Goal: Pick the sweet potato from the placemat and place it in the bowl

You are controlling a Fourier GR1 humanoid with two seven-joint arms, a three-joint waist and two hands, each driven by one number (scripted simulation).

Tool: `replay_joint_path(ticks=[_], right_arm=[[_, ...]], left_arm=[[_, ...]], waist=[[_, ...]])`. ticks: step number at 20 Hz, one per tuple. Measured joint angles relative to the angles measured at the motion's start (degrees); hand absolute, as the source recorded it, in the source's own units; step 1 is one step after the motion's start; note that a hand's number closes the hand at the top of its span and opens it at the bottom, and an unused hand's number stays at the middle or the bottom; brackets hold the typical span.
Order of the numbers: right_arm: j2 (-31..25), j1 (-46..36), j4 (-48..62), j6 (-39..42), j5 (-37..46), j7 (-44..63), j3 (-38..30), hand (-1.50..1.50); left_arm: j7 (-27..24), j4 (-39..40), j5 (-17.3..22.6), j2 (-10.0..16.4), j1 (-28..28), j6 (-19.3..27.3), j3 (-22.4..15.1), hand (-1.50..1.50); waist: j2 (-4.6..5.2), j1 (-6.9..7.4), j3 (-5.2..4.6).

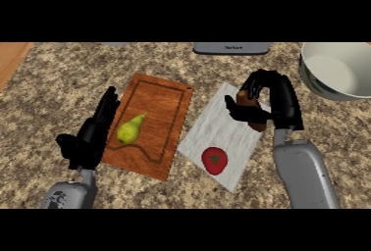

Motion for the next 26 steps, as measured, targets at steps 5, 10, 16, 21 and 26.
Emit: replay_joint_path(ticks=[5, 10, 16, 21, 26], right_arm=[[-2.28, -7.22, -4.51, -0.07, 5.34, 7.20, -0.20, 1.50], [-5.59, -14.75, -6.73, 3.79, 9.38, 16.98, -1.75, 1.50], [-9.47, -24.29, -2.39, 6.85, 10.35, 22.86, -6.13, 1.50], [-12.92, -30.42, 5.79, 6.30, 11.13, 23.07, -9.49, 1.50], [-17.90, -33.12, 14.03, 6.75, 10.87, 20.41, -12.63, 1.50]], left_arm=[[1.58, -0.90, 0.09, 0.46, -0.50, -0.33, 0.47, 0.00], [2.38, -1.50, -0.15, 0.12, -0.49, -0.26, 0.44, 0.00], [0.26, 0.26, -0.16, -0.13, -0.37, -0.81, 1.10, 0.00], [0.89, -1.72, -0.93, -0.43, 0.79, -0.71, 0.37, 0.00], [0.75, -0.49, -1.29, -1.01, -0.15, -0.58, 0.41, 0.00]], waist=[[-0.15, -0.41, -0.03], [-0.17, -0.53, -0.04], [-0.07, -0.41, -0.05], [-0.01, -0.10, -0.03], [0.12, 0.01, -0.03]])
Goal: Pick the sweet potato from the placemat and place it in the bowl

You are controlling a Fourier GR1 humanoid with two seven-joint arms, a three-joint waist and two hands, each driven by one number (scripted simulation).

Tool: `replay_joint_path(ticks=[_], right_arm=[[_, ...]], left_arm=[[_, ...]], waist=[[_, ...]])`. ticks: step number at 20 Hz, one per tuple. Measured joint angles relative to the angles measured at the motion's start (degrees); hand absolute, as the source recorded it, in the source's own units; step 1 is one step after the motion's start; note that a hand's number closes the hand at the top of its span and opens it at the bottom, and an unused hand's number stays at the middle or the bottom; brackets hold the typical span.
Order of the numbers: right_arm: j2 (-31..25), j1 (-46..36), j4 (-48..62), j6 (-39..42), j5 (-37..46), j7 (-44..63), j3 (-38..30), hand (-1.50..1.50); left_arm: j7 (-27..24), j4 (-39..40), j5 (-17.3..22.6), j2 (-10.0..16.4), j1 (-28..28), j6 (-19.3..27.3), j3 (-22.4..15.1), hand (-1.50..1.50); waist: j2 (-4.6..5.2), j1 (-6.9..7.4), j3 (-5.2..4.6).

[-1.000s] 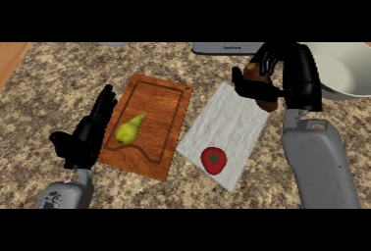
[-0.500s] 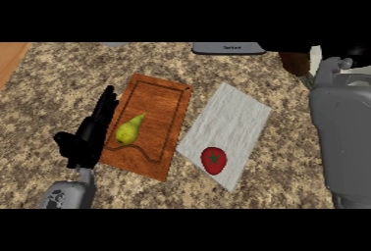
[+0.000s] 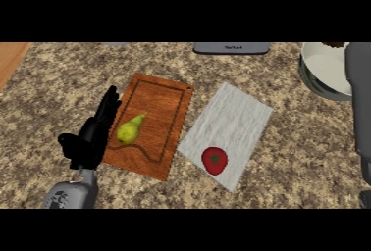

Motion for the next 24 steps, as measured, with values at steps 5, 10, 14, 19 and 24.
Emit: replay_joint_path(ticks=[5, 10, 14, 19, 24], right_arm=[[-4.52, 0.21, 9.55, -1.69, 4.46, -3.68, 0.45, 1.50], [-8.64, 0.36, 20.12, -5.60, 7.08, -9.77, -0.60, 1.50], [-11.60, -0.47, 29.50, -9.42, 7.50, -14.99, -2.83, 1.50], [-14.60, -0.72, 40.08, -14.62, 7.99, -21.25, -5.10, 1.50], [-16.98, 0.87, 48.21, -15.59, 6.49, -27.40, -7.70, 1.50]], left_arm=[[0.41, -0.04, 0.55, 0.13, -0.93, -0.35, 0.70, 0.00], [-0.51, 0.79, 0.54, 0.30, -0.83, -1.08, 0.79, 0.00], [0.28, -0.30, 0.26, -0.12, -0.76, -0.96, 0.26, 0.00], [0.40, 0.03, -0.04, -0.27, -1.39, -1.02, 0.24, 0.00], [0.06, 0.82, -0.16, -0.57, -2.12, -1.09, 0.29, 0.00]], waist=[[0.19, 0.33, 0.01], [0.30, 0.52, 0.04], [0.41, 0.86, 0.06], [0.61, 1.25, 0.10], [0.83, 1.47, 0.14]])
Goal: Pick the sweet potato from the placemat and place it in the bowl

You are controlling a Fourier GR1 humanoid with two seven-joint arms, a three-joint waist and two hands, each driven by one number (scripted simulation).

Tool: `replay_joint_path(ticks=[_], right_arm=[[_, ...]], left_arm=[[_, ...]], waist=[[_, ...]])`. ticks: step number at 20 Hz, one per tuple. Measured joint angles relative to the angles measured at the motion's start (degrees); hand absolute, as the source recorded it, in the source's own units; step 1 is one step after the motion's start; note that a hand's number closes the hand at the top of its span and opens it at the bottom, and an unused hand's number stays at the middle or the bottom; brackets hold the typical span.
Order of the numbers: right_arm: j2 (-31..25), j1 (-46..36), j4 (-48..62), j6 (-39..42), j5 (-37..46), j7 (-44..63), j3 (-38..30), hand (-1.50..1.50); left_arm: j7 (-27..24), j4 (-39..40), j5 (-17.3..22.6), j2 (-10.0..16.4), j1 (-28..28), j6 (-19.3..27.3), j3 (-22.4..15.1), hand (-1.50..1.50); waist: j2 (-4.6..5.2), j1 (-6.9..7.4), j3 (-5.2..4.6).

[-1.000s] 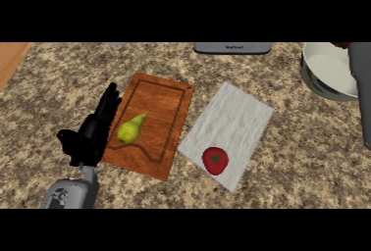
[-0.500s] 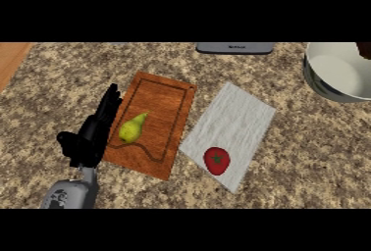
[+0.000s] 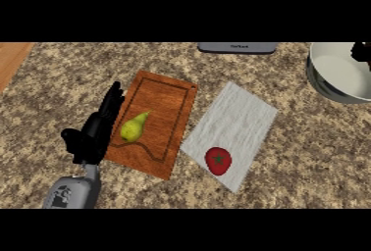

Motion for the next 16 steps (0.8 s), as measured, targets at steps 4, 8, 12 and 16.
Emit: replay_joint_path(ticks=[4, 8, 12, 16], right_arm=[[-1.23, -0.21, 4.79, 3.21, -3.58, -2.62, -3.56, -1.50], [-1.26, 1.39, 7.59, 6.84, -7.11, -9.02, -6.43, -1.50], [-1.55, 1.94, 8.07, 8.17, -11.05, -15.52, -9.86, -1.50], [-1.30, 2.18, 6.98, 5.80, -14.88, -20.75, -13.39, -1.50]], left_arm=[[-0.68, 0.00, -0.09, -0.42, 0.24, 0.00, -0.27, 0.00], [-0.46, 0.19, 0.11, -0.04, 0.13, -0.33, 0.17, 0.00], [-0.85, 0.12, -0.08, -0.34, 0.78, -0.18, -0.03, 0.00], [-0.48, -0.09, 0.07, -0.19, 0.62, -0.37, 0.19, 0.00]], waist=[[0.14, 0.41, 0.05], [0.17, 0.42, 0.09], [0.11, 0.40, 0.12], [-0.03, 0.12, 0.09]])
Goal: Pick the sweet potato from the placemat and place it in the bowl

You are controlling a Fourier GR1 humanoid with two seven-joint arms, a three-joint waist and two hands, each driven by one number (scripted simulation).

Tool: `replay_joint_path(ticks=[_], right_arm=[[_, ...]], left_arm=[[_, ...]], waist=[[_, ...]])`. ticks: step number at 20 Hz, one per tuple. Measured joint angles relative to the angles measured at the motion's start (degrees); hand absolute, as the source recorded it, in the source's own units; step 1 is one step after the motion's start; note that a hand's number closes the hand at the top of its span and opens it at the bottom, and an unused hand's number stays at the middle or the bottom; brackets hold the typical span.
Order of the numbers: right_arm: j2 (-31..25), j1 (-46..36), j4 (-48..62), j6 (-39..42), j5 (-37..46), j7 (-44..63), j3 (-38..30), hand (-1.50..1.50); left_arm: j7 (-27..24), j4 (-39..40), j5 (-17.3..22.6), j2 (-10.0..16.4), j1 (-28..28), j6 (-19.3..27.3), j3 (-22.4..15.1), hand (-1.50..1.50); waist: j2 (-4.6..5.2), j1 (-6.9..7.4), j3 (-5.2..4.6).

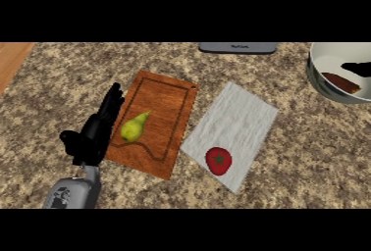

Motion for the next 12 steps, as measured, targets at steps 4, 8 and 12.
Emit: replay_joint_path(ticks=[4, 8, 12], right_arm=[[-1.49, -1.21, -0.41, -0.21, -3.50, -1.73, -3.12, -1.50], [-3.20, -0.99, -0.12, 1.99, -7.11, -1.84, -5.82, -1.50], [-4.78, 0.06, -0.87, 6.14, -10.96, -1.15, -7.94, -1.50]], left_arm=[[-0.05, 0.38, 0.18, 0.41, 0.03, -0.24, 0.63, 0.00], [0.78, -0.72, 0.33, 1.00, 0.42, -0.55, 1.06, 0.00], [0.22, -0.41, -0.35, 0.64, 0.87, 0.09, 1.05, 0.00]], waist=[[-0.14, -0.24, -0.05], [-0.36, -0.66, -0.09], [-0.61, -1.30, -0.14]])
